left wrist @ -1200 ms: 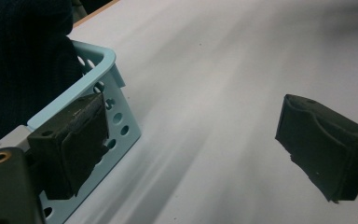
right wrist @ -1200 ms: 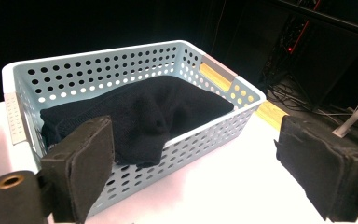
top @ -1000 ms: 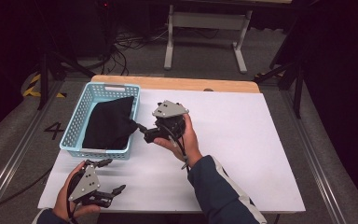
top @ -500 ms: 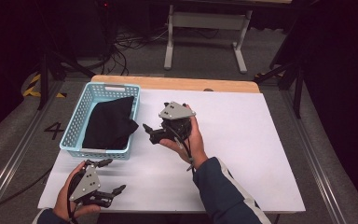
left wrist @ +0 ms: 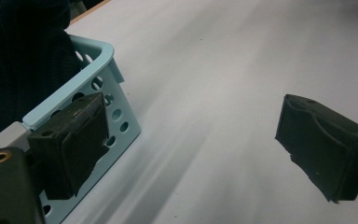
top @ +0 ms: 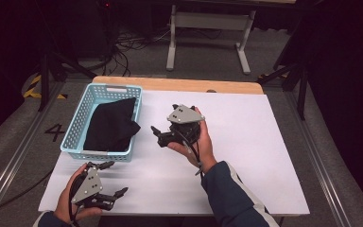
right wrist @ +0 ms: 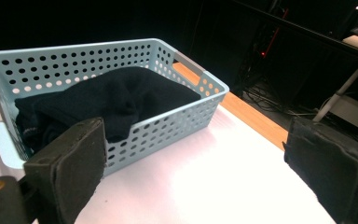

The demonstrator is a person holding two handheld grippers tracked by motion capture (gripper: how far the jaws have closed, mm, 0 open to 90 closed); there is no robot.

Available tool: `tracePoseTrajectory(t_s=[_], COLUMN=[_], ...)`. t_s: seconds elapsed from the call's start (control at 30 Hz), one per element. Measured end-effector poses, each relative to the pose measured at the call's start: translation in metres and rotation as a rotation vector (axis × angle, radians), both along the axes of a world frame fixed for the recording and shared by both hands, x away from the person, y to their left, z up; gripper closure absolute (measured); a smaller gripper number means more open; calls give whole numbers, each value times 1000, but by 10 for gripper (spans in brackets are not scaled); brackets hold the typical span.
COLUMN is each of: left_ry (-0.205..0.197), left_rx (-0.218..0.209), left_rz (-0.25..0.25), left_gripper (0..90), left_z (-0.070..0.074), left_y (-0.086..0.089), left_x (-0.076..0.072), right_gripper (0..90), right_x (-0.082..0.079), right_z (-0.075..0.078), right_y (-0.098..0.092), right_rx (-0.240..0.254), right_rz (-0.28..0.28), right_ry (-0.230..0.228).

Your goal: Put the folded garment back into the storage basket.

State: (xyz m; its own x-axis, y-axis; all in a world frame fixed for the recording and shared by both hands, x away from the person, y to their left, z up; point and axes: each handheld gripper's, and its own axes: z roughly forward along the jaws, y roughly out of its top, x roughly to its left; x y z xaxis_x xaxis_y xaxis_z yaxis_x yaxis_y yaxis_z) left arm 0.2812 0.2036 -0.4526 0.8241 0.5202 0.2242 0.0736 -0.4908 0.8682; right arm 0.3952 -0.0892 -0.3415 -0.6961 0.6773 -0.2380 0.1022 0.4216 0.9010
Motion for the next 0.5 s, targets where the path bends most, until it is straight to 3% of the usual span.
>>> tracePoseTrajectory(t_s=[0.5], left_ry=[2], left_rx=[6], left_rz=[0], left_gripper=[103], left_z=[0], left_y=[0], left_x=[1], right_gripper=[67], right_x=[-4], right_z=[3], right_y=[-19], right_rx=[-7], right_rz=[-42], right_ry=[-26])
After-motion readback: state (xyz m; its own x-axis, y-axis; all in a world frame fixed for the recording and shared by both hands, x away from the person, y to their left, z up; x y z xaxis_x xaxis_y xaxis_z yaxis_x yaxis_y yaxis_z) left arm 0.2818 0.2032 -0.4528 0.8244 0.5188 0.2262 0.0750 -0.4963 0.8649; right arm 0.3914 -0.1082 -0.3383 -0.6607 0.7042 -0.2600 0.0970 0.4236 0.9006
